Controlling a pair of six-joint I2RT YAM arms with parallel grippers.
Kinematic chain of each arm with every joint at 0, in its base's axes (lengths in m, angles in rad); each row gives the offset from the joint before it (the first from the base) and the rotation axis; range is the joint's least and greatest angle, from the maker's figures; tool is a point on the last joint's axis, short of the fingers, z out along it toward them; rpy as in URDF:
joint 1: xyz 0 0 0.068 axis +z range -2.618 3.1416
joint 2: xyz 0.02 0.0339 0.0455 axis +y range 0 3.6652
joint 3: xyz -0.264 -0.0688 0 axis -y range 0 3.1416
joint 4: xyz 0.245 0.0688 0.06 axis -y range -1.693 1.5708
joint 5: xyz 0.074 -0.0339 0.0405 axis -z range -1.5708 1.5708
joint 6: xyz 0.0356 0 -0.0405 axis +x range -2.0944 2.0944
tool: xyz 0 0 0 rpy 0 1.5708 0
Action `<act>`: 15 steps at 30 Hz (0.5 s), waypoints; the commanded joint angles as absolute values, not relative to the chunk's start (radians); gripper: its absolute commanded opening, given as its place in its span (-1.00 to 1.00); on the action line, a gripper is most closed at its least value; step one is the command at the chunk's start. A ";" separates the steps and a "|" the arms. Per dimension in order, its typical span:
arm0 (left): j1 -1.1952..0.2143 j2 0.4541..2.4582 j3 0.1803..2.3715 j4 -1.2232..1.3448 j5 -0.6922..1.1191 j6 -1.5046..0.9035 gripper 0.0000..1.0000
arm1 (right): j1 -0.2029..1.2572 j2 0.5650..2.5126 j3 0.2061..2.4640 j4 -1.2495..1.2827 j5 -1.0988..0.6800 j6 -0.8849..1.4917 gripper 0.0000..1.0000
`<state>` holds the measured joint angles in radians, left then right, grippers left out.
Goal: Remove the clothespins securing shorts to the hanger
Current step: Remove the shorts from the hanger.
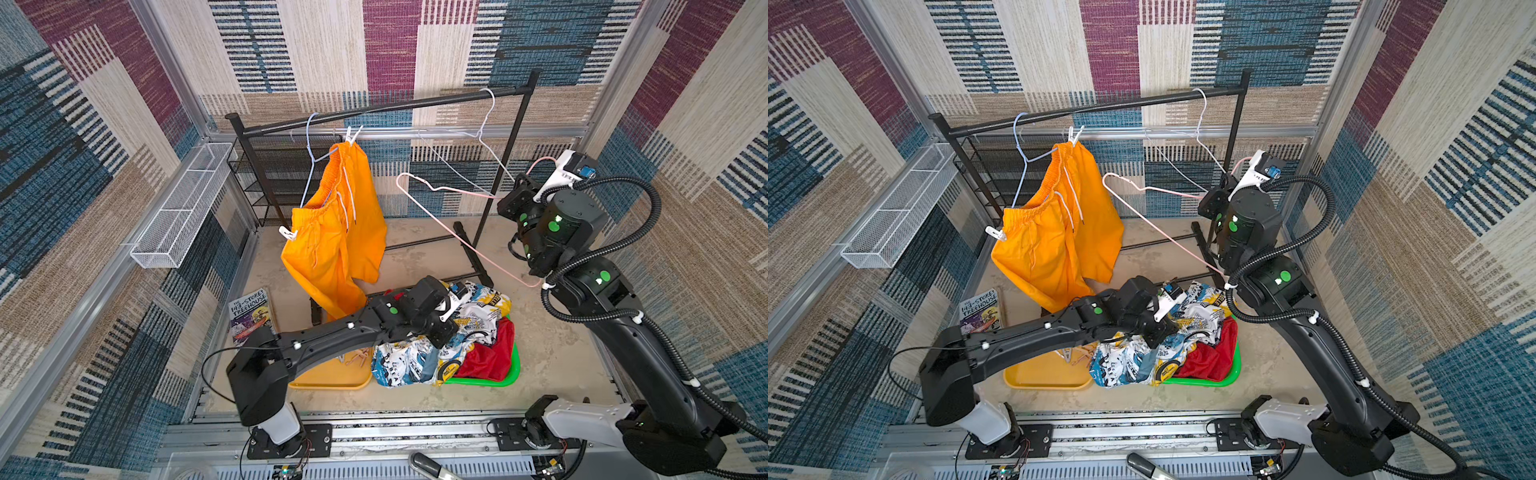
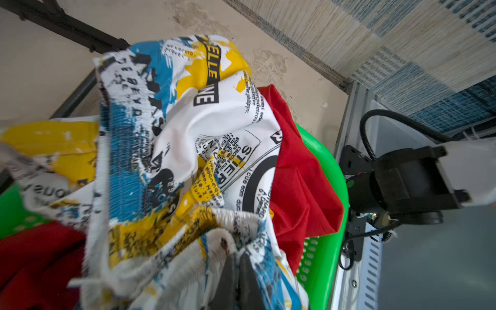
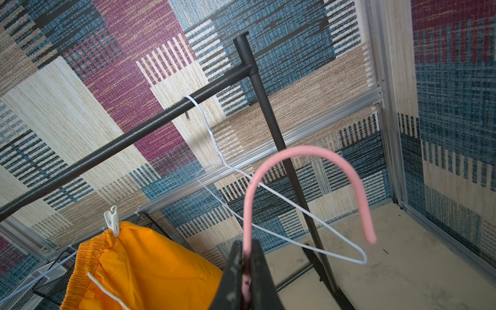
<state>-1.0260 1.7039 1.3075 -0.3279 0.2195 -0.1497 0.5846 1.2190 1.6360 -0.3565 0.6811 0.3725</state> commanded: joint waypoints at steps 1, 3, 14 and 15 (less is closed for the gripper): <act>-1.035 1.809 1.362 -0.355 0.189 -0.094 -1.00 | 0.583 1.213 1.642 -0.353 0.702 0.357 -1.00; -1.042 1.881 1.391 -0.378 0.185 -0.087 -1.00 | 0.583 1.211 1.638 -0.354 0.704 0.353 -1.00; -1.043 1.976 1.417 -0.422 0.206 -0.083 -1.00 | 0.581 1.220 1.577 -0.332 0.643 0.324 -1.00; -1.042 1.953 1.419 -0.431 0.206 -0.078 -1.00 | 0.581 1.221 1.570 -0.331 0.632 0.321 -1.00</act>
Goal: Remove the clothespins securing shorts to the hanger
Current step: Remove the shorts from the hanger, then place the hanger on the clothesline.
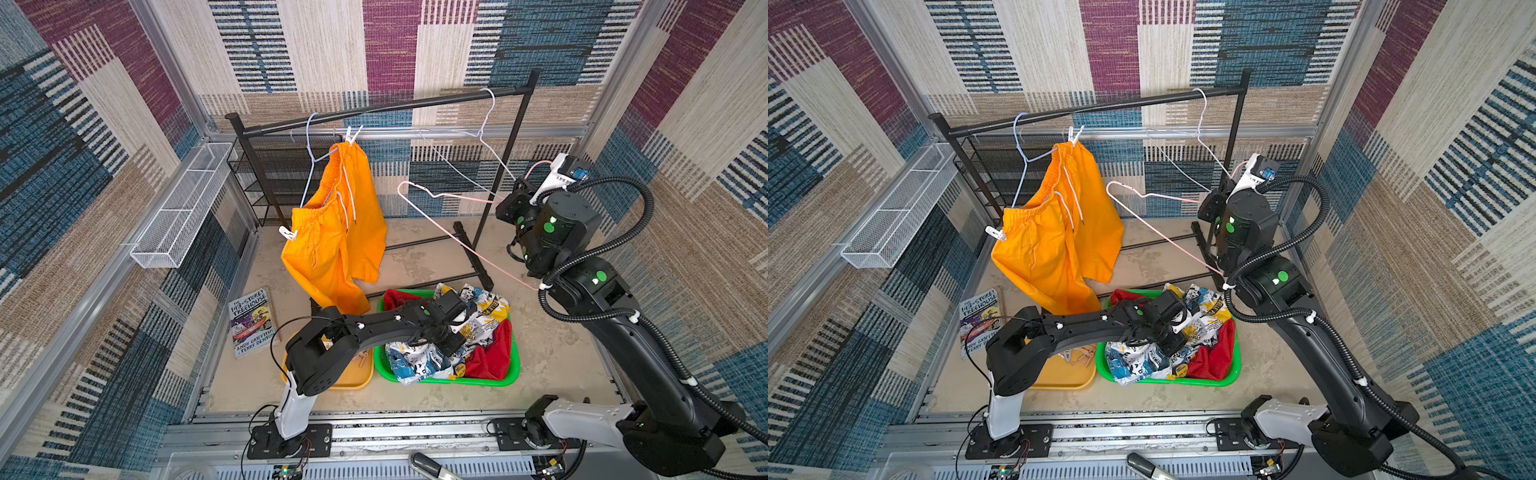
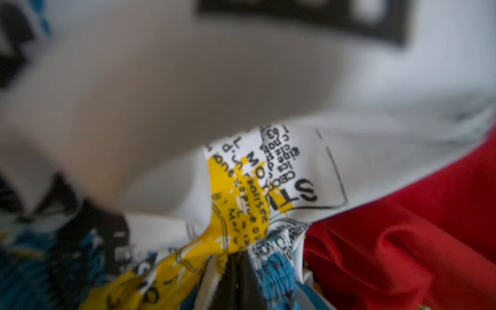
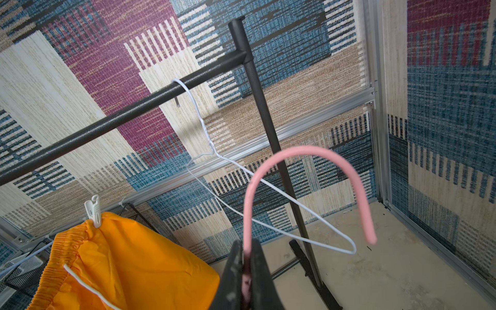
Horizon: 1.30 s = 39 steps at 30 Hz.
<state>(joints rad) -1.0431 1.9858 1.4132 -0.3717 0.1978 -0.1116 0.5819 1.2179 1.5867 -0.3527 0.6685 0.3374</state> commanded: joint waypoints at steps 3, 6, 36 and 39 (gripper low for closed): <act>-1.036 1.841 1.411 -0.444 0.198 -0.062 -0.55 | 0.581 1.215 1.536 -0.321 0.603 0.309 -1.00; -1.026 1.707 1.388 -0.463 0.182 -0.044 0.02 | 0.580 1.195 1.493 -0.291 0.567 0.285 -1.00; -0.686 1.181 1.477 -0.912 0.519 0.104 0.33 | 0.581 1.023 1.064 -0.015 0.111 -0.090 -1.00; -0.682 1.221 1.499 -0.920 0.503 0.134 0.30 | 0.581 1.016 1.048 -0.012 0.055 -0.101 -1.00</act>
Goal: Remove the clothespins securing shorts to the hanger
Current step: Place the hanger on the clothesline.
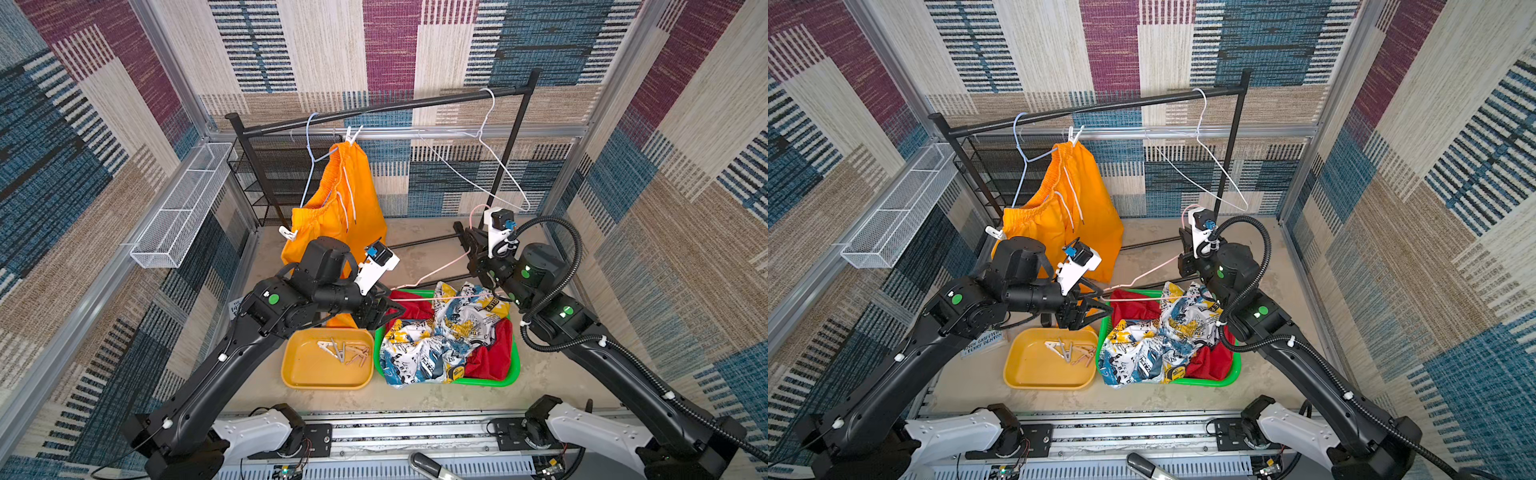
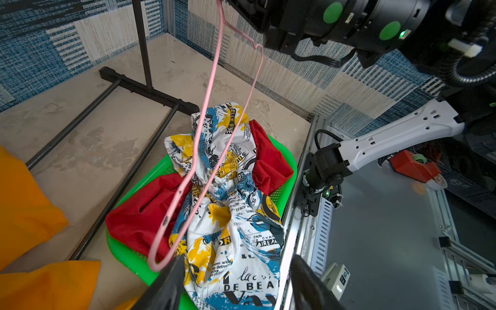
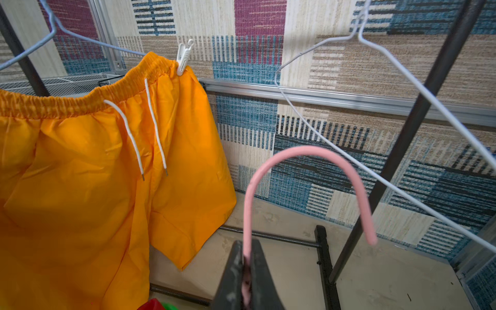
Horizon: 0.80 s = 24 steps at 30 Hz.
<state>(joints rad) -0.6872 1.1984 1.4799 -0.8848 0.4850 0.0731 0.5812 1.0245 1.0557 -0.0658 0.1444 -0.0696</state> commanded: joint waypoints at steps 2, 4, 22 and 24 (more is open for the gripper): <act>-0.679 1.250 1.506 -0.918 0.482 0.152 0.28 | 0.581 1.014 1.041 -0.013 0.032 -0.106 -1.00; -0.678 1.276 1.508 -0.915 0.454 0.170 0.26 | 0.581 1.011 1.036 -0.012 0.008 -0.110 -1.00; -0.677 1.324 1.449 -0.830 0.504 0.176 -0.30 | 0.581 1.052 1.070 -0.019 -0.065 -0.114 -1.00; -0.678 1.323 1.440 -0.822 0.514 0.166 -0.36 | 0.581 1.056 1.072 -0.017 -0.070 -0.112 -1.00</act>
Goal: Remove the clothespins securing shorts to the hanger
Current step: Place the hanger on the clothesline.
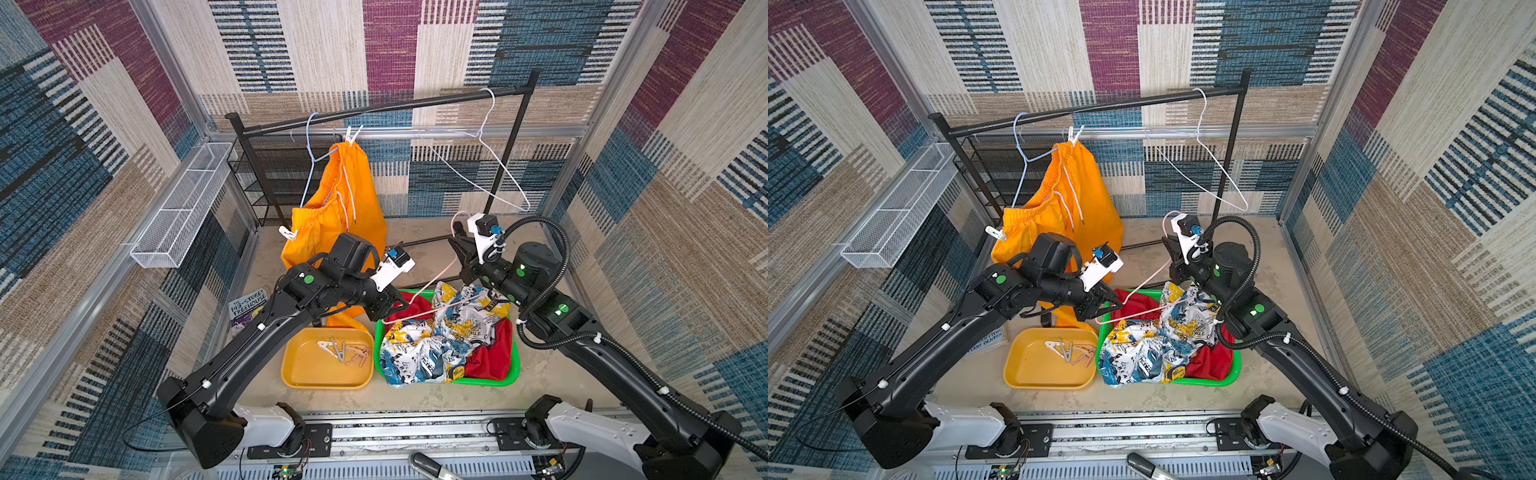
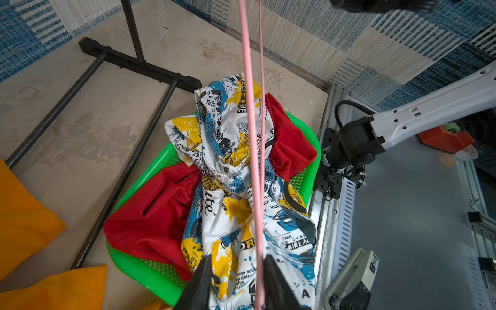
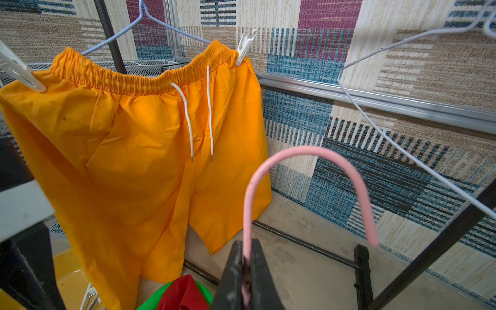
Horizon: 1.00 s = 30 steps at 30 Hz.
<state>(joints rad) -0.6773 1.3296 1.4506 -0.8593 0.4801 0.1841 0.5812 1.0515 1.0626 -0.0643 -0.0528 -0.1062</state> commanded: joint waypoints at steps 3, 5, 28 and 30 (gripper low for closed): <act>-0.678 1.322 1.436 -0.816 0.523 0.156 -0.42 | 0.581 1.064 1.077 -0.017 -0.071 -0.109 -1.00; -0.678 1.322 1.433 -0.811 0.521 0.151 -0.47 | 0.581 1.066 1.077 -0.015 -0.074 -0.107 -1.00; -0.677 1.252 1.375 -0.741 0.468 0.068 -1.00 | 0.581 1.055 1.063 0.006 -0.064 -0.087 -0.81; -0.677 1.237 1.372 -0.749 0.454 0.065 -1.00 | 0.581 1.055 1.065 0.008 -0.071 -0.081 -0.67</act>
<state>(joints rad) -0.6788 1.2541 1.3758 -0.7666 0.4984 0.1005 0.5823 1.0599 1.0645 -0.0349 -0.0605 -0.0940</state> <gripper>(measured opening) 0.079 0.130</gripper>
